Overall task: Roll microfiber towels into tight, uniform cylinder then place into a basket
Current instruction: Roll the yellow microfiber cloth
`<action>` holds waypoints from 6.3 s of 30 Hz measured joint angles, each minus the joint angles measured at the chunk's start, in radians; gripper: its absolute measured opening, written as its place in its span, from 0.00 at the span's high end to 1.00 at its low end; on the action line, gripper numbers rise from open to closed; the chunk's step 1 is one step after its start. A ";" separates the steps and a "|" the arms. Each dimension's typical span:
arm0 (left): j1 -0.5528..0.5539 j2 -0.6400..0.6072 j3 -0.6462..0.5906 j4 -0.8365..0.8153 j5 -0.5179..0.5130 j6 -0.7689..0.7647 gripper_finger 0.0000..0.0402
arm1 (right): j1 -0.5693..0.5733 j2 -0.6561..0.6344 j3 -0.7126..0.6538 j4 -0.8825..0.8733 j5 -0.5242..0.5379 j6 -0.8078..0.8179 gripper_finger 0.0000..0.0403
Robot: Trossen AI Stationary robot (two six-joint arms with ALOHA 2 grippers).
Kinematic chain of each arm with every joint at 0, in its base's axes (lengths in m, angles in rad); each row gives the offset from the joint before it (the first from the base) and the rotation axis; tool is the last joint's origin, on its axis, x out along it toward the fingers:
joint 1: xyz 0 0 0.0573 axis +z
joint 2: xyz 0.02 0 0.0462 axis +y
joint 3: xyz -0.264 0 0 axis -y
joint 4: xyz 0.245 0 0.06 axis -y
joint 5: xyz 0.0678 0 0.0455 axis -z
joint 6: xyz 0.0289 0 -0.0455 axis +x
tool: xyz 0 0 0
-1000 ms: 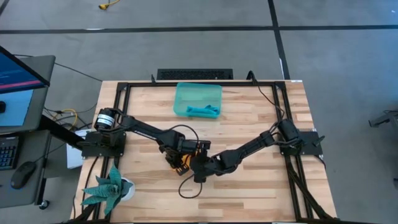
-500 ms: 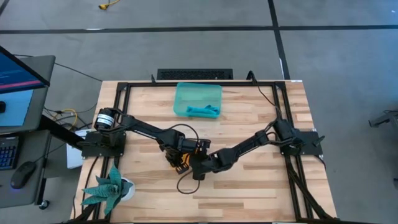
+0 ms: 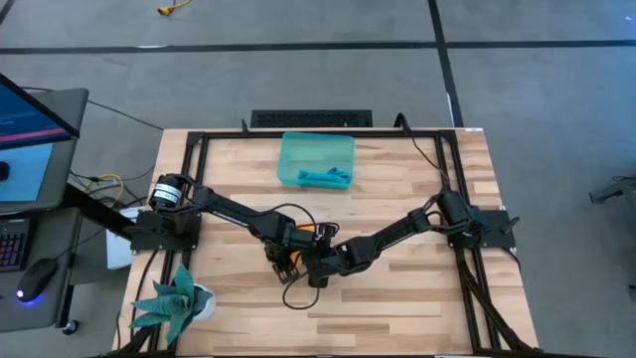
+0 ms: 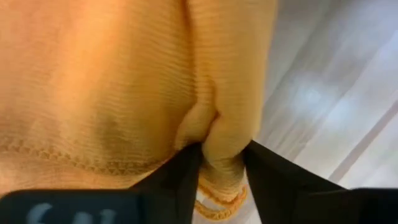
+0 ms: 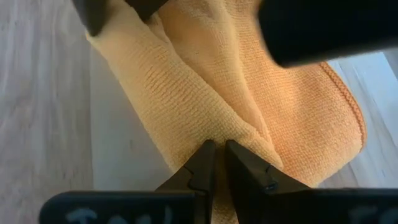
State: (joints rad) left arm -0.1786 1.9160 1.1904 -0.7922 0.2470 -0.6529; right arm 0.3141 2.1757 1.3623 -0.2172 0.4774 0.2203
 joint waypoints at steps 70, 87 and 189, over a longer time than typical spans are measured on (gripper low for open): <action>-0.250 -0.057 -0.227 0.326 -0.776 -0.098 0.64 | 0.005 0.002 0.014 -0.032 -0.044 0.029 0.84; -0.252 -0.051 -0.232 0.415 -0.737 -0.202 0.64 | 0.005 -0.091 0.007 -0.267 -0.069 0.041 0.78; -0.434 -0.048 0.035 0.023 -0.959 0.091 0.64 | -0.054 -0.111 -0.213 0.096 -0.115 -0.096 0.94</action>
State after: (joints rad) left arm -0.6127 1.8683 1.2257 -0.7688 -0.7124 -0.5618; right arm 0.2604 2.0647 1.1496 -0.1215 0.3626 0.1242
